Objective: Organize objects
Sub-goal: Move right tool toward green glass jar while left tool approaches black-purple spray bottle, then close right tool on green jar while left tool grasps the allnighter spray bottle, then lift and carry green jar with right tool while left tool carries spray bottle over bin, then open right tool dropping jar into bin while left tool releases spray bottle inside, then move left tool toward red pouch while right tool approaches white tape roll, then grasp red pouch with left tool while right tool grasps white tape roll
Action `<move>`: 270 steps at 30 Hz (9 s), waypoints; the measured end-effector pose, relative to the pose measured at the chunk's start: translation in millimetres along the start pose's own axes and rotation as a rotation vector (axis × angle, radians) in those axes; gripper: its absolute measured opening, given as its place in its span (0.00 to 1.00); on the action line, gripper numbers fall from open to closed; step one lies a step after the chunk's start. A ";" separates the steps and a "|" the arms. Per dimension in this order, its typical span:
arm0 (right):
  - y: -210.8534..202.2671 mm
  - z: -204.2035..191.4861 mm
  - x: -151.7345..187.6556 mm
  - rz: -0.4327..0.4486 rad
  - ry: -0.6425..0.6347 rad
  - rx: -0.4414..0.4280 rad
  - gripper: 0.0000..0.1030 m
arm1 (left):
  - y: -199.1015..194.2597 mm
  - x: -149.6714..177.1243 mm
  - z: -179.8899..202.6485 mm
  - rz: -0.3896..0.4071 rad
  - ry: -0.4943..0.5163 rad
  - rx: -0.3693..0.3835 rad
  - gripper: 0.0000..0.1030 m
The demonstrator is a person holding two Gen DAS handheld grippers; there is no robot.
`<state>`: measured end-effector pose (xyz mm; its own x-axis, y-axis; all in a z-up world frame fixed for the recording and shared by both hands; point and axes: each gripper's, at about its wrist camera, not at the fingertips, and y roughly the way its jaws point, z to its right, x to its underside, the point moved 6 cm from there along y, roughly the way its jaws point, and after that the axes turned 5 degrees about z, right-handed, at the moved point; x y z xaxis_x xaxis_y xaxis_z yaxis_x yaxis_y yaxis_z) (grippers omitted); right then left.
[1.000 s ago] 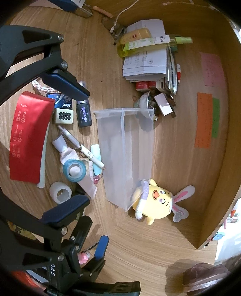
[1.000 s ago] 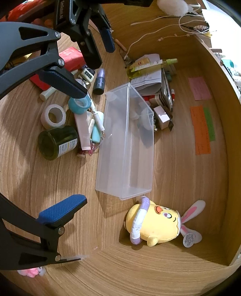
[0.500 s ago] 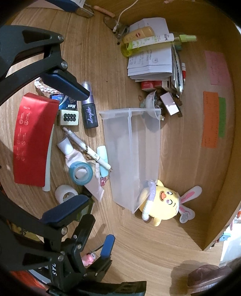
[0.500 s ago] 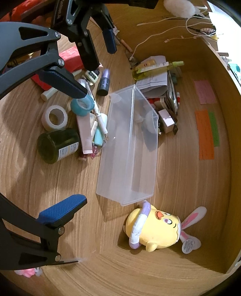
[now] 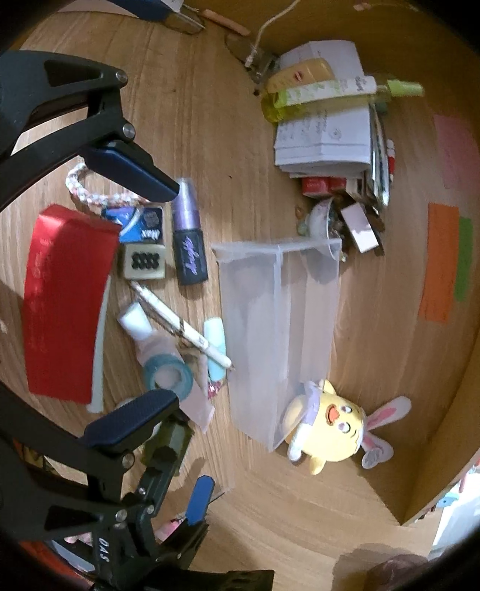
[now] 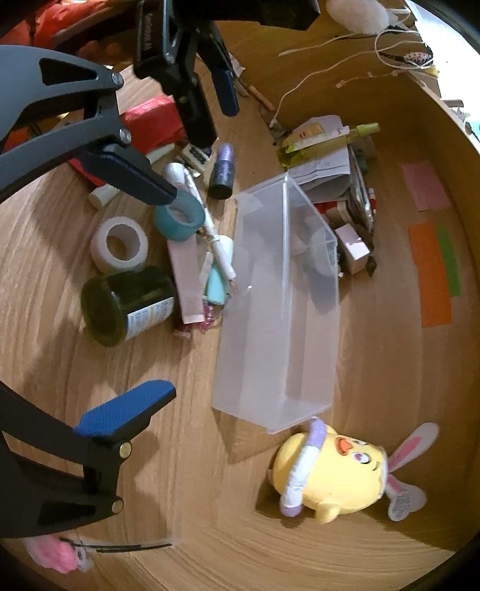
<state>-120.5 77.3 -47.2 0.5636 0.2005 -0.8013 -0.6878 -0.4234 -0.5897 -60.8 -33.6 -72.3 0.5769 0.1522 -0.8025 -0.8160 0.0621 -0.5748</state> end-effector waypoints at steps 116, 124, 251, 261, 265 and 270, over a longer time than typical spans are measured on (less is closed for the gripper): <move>-11.4 9.8 -145.9 0.288 -0.002 0.057 0.37 | 27.3 -86.5 -14.1 -0.048 0.180 0.129 0.24; 12.7 12.1 -159.1 0.264 -0.031 0.088 0.37 | 36.0 -118.6 -5.9 -0.002 0.147 0.149 0.24; 4.6 -17.0 42.3 -0.149 0.053 0.016 0.81 | 11.4 33.0 -4.2 -0.266 0.472 -0.016 0.93; 12.7 -28.7 41.6 -0.153 0.029 -0.015 0.67 | 31.3 16.0 -17.9 -0.279 0.358 0.059 0.93; 13.7 -26.5 40.8 -0.159 0.034 -0.023 0.50 | 28.7 17.4 -26.0 -0.265 0.301 0.081 0.93; 16.9 -24.4 41.1 -0.162 0.033 -0.018 0.36 | 23.0 19.1 -35.8 -0.251 0.247 0.090 0.72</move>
<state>-97.8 56.9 -87.6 0.6812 0.2386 -0.6921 -0.5785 -0.4040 -0.7086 -67.2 -64.6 -106.6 0.7424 -0.1209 -0.6589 -0.6414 0.1557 -0.7512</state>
